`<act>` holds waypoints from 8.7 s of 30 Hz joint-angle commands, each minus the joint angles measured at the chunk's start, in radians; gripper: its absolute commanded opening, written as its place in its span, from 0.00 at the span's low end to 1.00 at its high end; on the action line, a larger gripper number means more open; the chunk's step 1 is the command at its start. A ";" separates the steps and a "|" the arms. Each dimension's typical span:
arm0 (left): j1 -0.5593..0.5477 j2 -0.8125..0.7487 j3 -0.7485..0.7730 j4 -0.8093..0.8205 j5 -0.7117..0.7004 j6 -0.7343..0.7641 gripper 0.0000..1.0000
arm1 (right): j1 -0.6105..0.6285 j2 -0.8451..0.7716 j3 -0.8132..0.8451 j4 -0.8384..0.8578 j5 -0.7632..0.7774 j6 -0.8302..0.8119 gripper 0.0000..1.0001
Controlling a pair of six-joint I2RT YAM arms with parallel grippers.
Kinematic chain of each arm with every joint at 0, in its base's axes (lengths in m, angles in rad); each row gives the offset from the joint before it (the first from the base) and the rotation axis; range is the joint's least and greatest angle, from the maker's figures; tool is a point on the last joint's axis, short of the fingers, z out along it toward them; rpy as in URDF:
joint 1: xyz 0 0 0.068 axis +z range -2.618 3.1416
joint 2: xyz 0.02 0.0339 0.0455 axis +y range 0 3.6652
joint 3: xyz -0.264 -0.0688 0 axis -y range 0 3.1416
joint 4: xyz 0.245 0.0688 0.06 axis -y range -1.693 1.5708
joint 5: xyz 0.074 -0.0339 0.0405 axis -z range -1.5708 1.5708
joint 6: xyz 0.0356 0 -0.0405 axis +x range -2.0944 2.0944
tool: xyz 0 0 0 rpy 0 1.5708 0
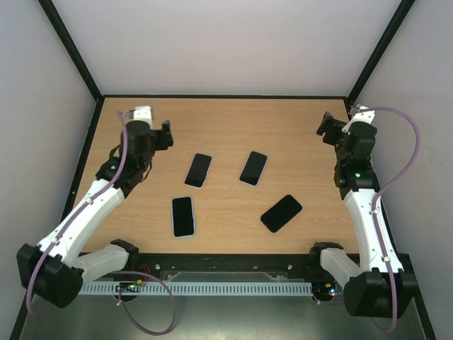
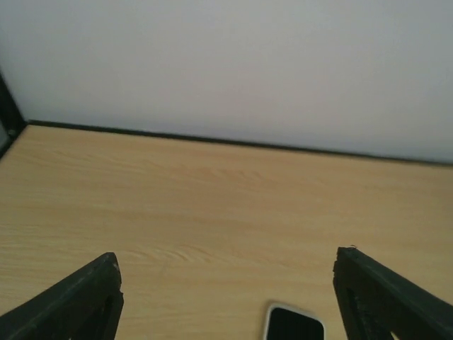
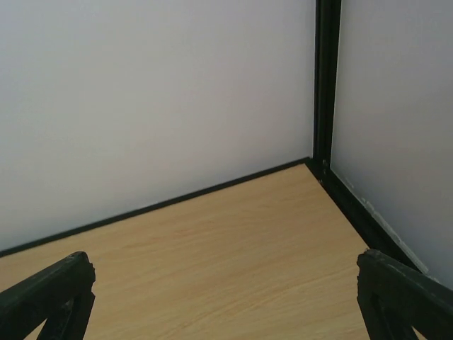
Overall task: Take the phone out of the phone case
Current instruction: Move the phone to the center of the board, then pick up the phone at the center of the board.
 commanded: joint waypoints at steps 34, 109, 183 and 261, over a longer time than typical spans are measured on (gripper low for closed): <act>-0.780 1.040 0.505 -0.107 0.418 0.050 1.00 | -0.158 0.150 0.008 -0.120 -0.513 -0.064 0.97; -0.328 0.194 -0.270 0.198 0.277 -0.439 1.00 | 0.547 0.720 0.084 -0.572 -0.219 -1.092 0.97; -0.291 0.249 -0.181 0.156 0.187 -0.479 1.00 | 0.681 0.791 0.072 -0.543 -0.041 -0.085 0.93; -0.186 0.033 -0.369 0.846 1.034 -0.306 0.02 | 0.576 0.249 0.187 -0.576 -0.961 -0.530 0.84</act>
